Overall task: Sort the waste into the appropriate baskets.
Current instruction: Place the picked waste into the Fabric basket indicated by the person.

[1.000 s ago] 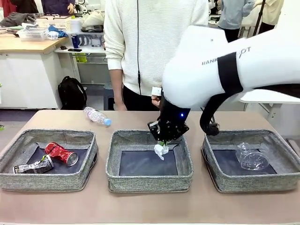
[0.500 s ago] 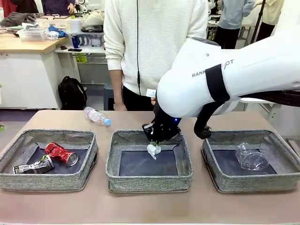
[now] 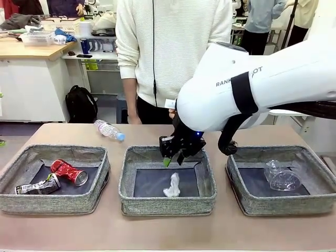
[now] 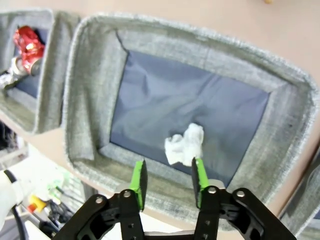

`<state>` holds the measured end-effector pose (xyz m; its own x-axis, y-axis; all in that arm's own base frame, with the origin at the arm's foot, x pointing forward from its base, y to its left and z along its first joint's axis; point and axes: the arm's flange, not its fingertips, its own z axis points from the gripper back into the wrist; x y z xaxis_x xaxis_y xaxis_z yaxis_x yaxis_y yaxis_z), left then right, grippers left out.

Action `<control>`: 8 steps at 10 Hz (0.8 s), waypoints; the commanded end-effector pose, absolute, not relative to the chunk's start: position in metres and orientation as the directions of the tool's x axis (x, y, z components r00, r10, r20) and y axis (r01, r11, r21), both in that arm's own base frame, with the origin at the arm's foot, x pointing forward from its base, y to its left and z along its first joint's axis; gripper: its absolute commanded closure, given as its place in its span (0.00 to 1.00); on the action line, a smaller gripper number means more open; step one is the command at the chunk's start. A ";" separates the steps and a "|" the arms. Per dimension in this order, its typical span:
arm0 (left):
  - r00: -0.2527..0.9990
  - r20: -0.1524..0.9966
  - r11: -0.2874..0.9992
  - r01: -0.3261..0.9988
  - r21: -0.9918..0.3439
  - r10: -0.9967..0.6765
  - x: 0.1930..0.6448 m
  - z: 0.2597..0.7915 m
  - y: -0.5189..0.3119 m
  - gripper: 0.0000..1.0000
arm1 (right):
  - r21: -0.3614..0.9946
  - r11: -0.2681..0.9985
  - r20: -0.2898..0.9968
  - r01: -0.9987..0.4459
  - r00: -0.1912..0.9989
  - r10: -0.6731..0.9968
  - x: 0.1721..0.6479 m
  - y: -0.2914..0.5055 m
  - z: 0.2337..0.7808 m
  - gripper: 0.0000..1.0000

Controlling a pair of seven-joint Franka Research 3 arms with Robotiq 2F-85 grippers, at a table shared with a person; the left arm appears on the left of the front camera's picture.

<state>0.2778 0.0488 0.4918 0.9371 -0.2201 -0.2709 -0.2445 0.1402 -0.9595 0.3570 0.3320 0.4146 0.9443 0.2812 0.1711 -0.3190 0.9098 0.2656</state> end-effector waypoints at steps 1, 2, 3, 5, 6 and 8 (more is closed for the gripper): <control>0.937 -0.255 0.145 -0.225 -0.963 -0.238 0.276 0.492 0.050 0.00 | 0.303 0.890 0.206 -0.341 0.935 0.288 0.356 0.327 0.413 0.00; 0.937 -0.255 0.145 -0.225 -0.963 -0.238 0.276 0.492 0.050 0.00 | 0.302 0.892 0.210 -0.338 0.936 0.283 0.356 0.326 0.414 0.03; 0.937 -0.255 0.145 -0.225 -0.963 -0.238 0.276 0.492 0.050 0.00 | 0.301 0.893 0.211 -0.334 0.937 0.279 0.356 0.324 0.416 0.00; 0.937 -0.255 0.145 -0.225 -0.963 -0.238 0.276 0.492 0.050 0.00 | 0.294 0.903 0.206 -0.313 0.943 0.260 0.358 0.315 0.423 0.00; 0.937 -0.255 0.145 -0.225 -0.963 -0.238 0.276 0.492 0.050 0.00 | 0.295 0.913 0.174 -0.281 0.956 0.238 0.360 0.298 0.441 0.00; 0.937 -0.255 0.145 -0.225 -0.963 -0.238 0.276 0.492 0.050 0.00 | 0.298 0.928 0.146 -0.223 0.972 0.186 0.351 0.254 0.505 0.00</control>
